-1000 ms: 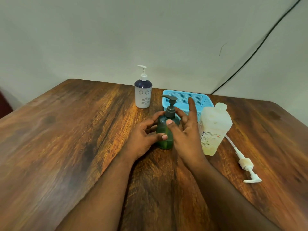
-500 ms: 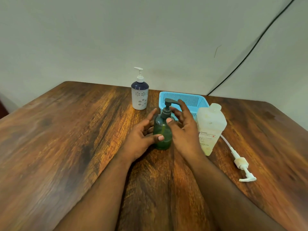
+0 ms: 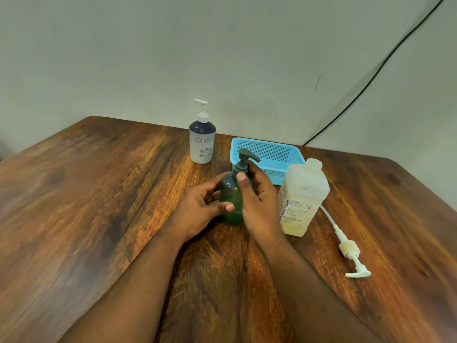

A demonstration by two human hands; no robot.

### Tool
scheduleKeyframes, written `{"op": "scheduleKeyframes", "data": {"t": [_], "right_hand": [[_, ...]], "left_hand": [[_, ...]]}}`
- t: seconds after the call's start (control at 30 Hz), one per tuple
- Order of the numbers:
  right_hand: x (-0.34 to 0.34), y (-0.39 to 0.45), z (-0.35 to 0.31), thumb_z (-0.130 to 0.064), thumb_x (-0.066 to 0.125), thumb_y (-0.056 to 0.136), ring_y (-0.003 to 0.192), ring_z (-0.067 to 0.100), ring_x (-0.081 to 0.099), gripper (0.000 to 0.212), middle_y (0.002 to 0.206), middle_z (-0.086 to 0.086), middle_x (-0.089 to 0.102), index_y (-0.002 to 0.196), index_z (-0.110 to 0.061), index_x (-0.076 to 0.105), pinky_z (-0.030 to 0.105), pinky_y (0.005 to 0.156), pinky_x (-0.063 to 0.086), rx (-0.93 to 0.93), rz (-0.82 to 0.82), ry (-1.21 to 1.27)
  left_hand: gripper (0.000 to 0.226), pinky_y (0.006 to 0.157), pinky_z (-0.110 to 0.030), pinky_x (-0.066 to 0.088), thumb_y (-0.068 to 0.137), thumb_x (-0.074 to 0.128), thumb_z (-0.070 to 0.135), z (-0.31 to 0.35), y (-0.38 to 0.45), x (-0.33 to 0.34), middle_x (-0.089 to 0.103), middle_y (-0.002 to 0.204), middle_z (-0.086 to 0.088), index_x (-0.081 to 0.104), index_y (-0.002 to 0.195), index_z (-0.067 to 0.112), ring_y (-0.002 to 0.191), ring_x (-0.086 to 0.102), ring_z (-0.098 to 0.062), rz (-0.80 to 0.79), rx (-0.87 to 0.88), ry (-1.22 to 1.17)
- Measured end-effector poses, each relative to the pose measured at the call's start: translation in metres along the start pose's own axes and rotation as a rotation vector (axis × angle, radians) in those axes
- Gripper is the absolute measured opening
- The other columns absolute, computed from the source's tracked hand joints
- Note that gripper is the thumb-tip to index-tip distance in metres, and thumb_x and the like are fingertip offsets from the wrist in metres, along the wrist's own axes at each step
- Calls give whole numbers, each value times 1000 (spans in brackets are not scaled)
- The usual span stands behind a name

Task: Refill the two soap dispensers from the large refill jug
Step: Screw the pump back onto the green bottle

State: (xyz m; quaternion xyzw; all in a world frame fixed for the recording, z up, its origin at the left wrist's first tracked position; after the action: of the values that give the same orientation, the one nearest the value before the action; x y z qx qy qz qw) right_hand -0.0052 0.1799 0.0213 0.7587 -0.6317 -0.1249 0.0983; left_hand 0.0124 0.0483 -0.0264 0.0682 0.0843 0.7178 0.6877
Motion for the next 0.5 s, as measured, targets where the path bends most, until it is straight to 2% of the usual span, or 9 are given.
{"op": "scheduleKeyframes", "data": {"t": [0.1, 0.17, 0.2, 0.37, 0.43, 0.5], "right_hand": [[-5, 6, -4, -27, 64, 91, 100, -3, 62, 31, 111, -15, 64, 121, -27, 58, 16, 81, 54, -31, 49, -2], [-5, 10, -7, -24, 70, 86, 90, -12, 60, 31, 104, -20, 61, 114, -24, 56, 6, 69, 50, -36, 35, -27], [-5, 12, -8, -22, 72, 84, 87, -14, 60, 31, 100, -20, 62, 109, -24, 53, 5, 68, 49, -31, 22, -36], [-6, 23, -3, -13, 80, 74, 90, 0, 69, 46, 92, -13, 71, 100, -41, 55, 24, 78, 57, 2, -15, 1], [-8, 25, -4, -15, 82, 72, 94, 4, 69, 39, 94, -11, 73, 100, -36, 63, 30, 86, 57, -17, -4, -30], [-8, 26, -4, -18, 83, 72, 92, 5, 69, 28, 92, -10, 73, 94, -28, 68, 32, 87, 57, -30, 25, -55]], "left_hand": [[72, 105, -25, 46, 83, 72, 4, 3, -1, 2, 58, 141, 5, 43, 147, 18, 130, 53, -6, -29, -2, 75], [72, 107, -24, 45, 82, 72, 6, 4, -2, 2, 57, 141, 8, 43, 147, 18, 130, 53, -4, -28, -1, 97], [72, 108, -25, 44, 83, 72, 5, 5, -2, 2, 56, 142, 8, 43, 147, 17, 131, 52, -4, -26, -2, 104], [71, 114, -26, 38, 86, 71, 5, 7, -4, 4, 51, 147, 8, 40, 149, 19, 135, 47, -2, -51, -27, 130], [72, 114, -25, 37, 87, 70, 4, 6, -6, 8, 50, 148, 7, 37, 150, 20, 136, 46, -3, -53, -35, 146], [73, 114, -27, 39, 85, 72, 3, 8, -5, 10, 51, 146, 6, 40, 147, 24, 135, 48, -5, -3, -26, 175]]}}
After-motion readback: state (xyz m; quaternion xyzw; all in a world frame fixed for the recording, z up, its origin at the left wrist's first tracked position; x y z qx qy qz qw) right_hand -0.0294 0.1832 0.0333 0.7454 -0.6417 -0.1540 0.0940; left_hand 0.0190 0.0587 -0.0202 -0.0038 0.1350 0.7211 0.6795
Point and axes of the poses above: each hand's wrist, its own y-axis towards the middle knuckle, its own x-axis out of the palm, z = x × y, the point moved 6 cm from there along y, towards the middle knuckle
